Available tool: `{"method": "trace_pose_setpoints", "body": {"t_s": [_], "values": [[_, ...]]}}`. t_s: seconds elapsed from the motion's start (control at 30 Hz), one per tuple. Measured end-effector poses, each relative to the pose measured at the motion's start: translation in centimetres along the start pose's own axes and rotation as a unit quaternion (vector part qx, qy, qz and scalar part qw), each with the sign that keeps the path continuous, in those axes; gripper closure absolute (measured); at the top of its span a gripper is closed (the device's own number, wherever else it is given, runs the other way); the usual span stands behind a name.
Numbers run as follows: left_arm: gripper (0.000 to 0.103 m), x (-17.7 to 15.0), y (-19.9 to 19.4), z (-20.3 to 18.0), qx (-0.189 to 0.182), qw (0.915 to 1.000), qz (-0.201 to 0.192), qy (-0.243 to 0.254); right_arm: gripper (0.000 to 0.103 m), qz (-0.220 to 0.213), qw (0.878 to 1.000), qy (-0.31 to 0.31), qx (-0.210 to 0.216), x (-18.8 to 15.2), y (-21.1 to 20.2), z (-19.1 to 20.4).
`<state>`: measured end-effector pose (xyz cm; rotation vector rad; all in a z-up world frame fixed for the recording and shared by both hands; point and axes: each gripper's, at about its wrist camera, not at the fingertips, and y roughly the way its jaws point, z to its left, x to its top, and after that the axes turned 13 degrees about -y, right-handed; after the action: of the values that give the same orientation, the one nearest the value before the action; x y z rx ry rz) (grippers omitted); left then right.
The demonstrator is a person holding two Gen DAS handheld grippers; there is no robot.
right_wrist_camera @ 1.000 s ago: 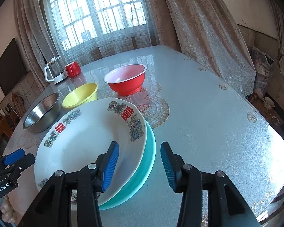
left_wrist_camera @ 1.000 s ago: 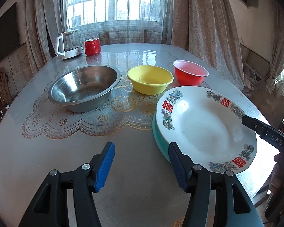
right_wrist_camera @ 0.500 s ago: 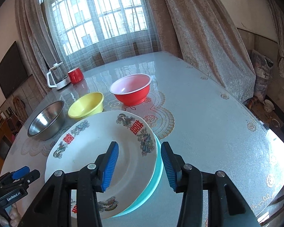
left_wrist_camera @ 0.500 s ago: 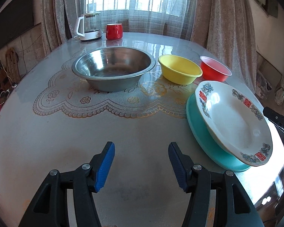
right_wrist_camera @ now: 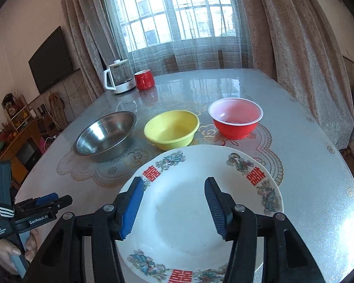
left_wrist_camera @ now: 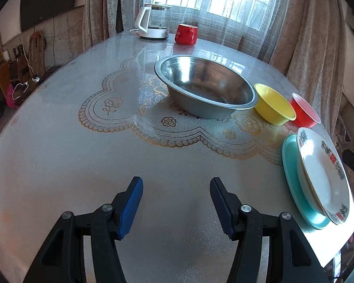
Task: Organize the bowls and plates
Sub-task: 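Move the right gripper from the plate stack to the steel basin rim, then grasp the steel basin rim with the right gripper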
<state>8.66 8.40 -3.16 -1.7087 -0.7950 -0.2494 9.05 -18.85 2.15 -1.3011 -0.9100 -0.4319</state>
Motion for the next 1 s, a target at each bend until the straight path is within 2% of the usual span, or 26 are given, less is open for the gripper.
{"method": "trace_pose_setpoints", "body": {"t_s": [0.03,0.23,0.43,0.63,0.87,1.0], "values": [[0.038,0.4,-0.1,0.4,-0.002,1.0000,-0.003,-0.008,0.046,0.002,1.000,-0.004,0.012,0.3,0.3,0.5],[0.036,2.9,-0.3,1.7,-0.024,0.9992,-0.006,-0.031,0.046,0.021,0.994,0.013,0.103,2.5,3.0,2.7],[0.034,5.6,0.1,1.8,-0.032,0.9989,-0.009,-0.032,0.046,0.047,0.987,0.028,0.149,4.6,6.5,4.6],[0.034,8.6,0.9,1.4,-0.044,0.9979,-0.011,-0.046,0.046,0.071,0.983,0.060,0.161,6.5,10.0,4.6],[0.034,11.6,3.2,0.4,-0.042,0.9981,-0.010,-0.044,0.046,0.105,0.978,0.105,0.144,7.6,13.7,3.8],[0.040,12.6,5.1,-0.1,-0.029,0.9987,-0.003,-0.041,0.046,0.112,0.976,0.123,0.142,8.2,15.3,3.4]]}}
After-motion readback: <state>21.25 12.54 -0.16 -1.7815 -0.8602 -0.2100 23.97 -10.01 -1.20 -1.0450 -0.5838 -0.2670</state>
